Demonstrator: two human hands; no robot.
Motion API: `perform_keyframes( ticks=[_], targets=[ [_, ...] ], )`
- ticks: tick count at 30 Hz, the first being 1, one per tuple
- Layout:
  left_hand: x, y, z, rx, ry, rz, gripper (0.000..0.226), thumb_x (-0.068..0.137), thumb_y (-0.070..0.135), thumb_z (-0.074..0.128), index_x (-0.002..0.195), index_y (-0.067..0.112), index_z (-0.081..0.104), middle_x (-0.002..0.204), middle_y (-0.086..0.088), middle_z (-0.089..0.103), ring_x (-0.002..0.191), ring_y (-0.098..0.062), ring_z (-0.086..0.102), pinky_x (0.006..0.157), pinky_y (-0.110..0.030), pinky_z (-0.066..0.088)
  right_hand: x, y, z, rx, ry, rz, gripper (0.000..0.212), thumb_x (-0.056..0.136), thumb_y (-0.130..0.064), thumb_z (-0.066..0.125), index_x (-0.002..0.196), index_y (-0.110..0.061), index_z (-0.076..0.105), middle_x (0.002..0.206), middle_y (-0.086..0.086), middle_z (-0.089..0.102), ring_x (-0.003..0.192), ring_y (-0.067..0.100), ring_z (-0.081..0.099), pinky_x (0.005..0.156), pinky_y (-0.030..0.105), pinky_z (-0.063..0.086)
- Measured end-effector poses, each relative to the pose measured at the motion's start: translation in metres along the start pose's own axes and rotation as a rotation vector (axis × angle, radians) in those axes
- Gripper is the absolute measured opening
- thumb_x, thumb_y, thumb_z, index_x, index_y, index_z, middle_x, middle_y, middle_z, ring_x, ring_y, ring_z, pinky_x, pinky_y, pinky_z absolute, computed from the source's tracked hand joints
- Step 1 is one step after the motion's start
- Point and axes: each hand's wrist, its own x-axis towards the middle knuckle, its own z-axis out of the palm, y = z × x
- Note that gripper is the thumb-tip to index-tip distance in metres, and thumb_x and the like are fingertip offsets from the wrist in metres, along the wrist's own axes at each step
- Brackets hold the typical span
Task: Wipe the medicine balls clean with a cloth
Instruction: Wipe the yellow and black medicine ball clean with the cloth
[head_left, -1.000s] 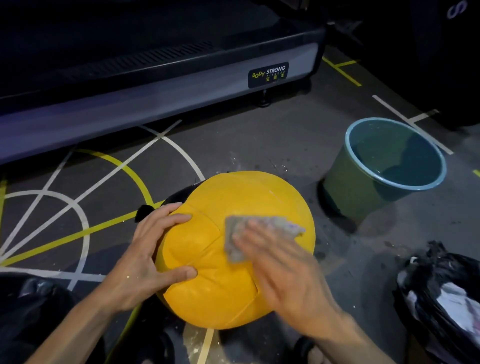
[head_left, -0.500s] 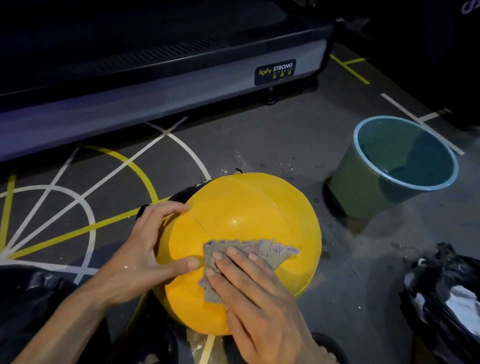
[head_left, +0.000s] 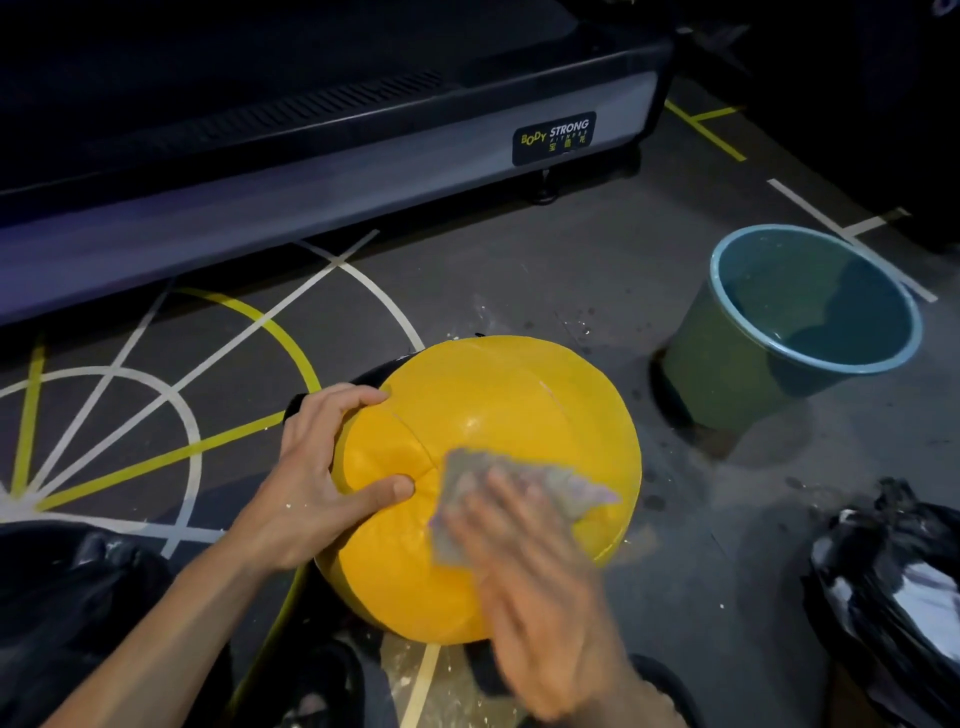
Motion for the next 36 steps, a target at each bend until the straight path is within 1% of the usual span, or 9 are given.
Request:
perform_keyframes(
  ticks=[4,7,11,16,19,22,27,31,36],
  targets=[
    [-0.002,-0.006,-0.005,-0.018,-0.018,-0.013,0.093,0.056,0.088,0.071,0.138,0.056,0.038,0.14,0.031,0.032,0.137,-0.009,0.034,0.108,-0.052,0.041,-0.001,0.02,-0.01,-0.143,-0.119,-0.18,0.046,0.101,-0.015,0.048,0.146,-0.012,0.054,0.157,0.002,0.046,0.149,0.02,0.038,0.121,0.044,0.035],
    [0.003,-0.008,-0.008,-0.029,-0.027,-0.044,0.095,0.056,0.087,0.072,0.138,0.056,0.036,0.139,0.031,0.031,0.135,-0.011,0.036,0.107,-0.056,0.043,0.011,0.056,-0.035,-0.003,0.069,0.133,0.041,0.103,-0.001,0.049,0.143,-0.009,0.057,0.154,0.004,0.05,0.147,0.02,0.042,0.12,0.048,0.036],
    [0.01,-0.005,-0.007,-0.039,-0.024,-0.044,0.095,0.057,0.086,0.072,0.139,0.057,0.035,0.139,0.032,0.031,0.134,-0.012,0.036,0.107,-0.057,0.043,0.022,0.065,-0.046,0.232,0.245,0.547,0.041,0.109,-0.014,0.049,0.148,-0.027,0.052,0.155,-0.011,0.048,0.145,0.004,0.04,0.121,0.043,0.037],
    [0.014,0.005,-0.026,0.044,0.0,-0.033,0.095,0.058,0.09,0.067,0.142,0.061,0.033,0.141,0.032,0.031,0.127,0.009,0.038,0.106,-0.048,0.044,0.025,0.027,-0.015,0.149,0.195,0.336,0.044,0.103,-0.007,0.051,0.147,-0.011,0.052,0.157,0.004,0.046,0.152,0.019,0.033,0.125,0.036,0.026],
    [0.012,0.029,-0.037,0.171,0.044,0.058,0.088,0.07,0.081,0.062,0.149,0.058,0.032,0.157,0.031,0.022,0.147,-0.007,0.025,0.11,-0.049,0.034,0.025,0.024,-0.012,0.046,0.146,0.262,0.046,0.104,-0.014,0.048,0.151,-0.012,0.047,0.162,0.003,0.039,0.154,0.024,0.027,0.126,0.039,0.024],
    [0.011,0.049,-0.026,0.269,-0.137,0.138,0.085,0.07,0.086,0.059,0.147,0.064,0.031,0.159,0.039,0.015,0.151,-0.003,0.015,0.114,-0.045,0.029,0.015,0.01,-0.006,-0.029,0.056,0.135,0.05,0.103,-0.012,0.048,0.153,-0.012,0.044,0.165,0.003,0.034,0.155,0.028,0.024,0.125,0.046,0.027],
    [0.007,0.036,-0.02,0.283,-0.131,0.143,0.087,0.067,0.085,0.063,0.146,0.065,0.033,0.159,0.037,0.019,0.149,-0.001,0.016,0.114,-0.046,0.028,-0.01,0.026,0.004,-0.161,-0.016,-0.099,0.055,0.1,-0.012,0.044,0.155,-0.019,0.042,0.163,0.002,0.037,0.152,0.026,0.033,0.122,0.049,0.031],
    [0.017,0.033,-0.025,0.248,-0.156,0.107,0.088,0.066,0.086,0.062,0.146,0.067,0.031,0.157,0.04,0.018,0.146,-0.005,0.018,0.112,-0.046,0.027,0.007,0.06,-0.008,0.152,0.142,0.279,0.047,0.106,-0.008,0.044,0.153,-0.015,0.044,0.163,-0.003,0.038,0.153,0.02,0.03,0.124,0.05,0.027],
    [0.037,0.032,-0.025,0.249,-0.154,0.108,0.085,0.068,0.085,0.059,0.146,0.066,0.03,0.156,0.04,0.019,0.143,-0.005,0.02,0.112,-0.045,0.026,0.039,0.081,-0.019,0.463,0.361,0.854,0.042,0.11,-0.024,0.043,0.149,-0.04,0.049,0.15,-0.021,0.052,0.141,0.0,0.044,0.121,0.041,0.035]
  ],
)
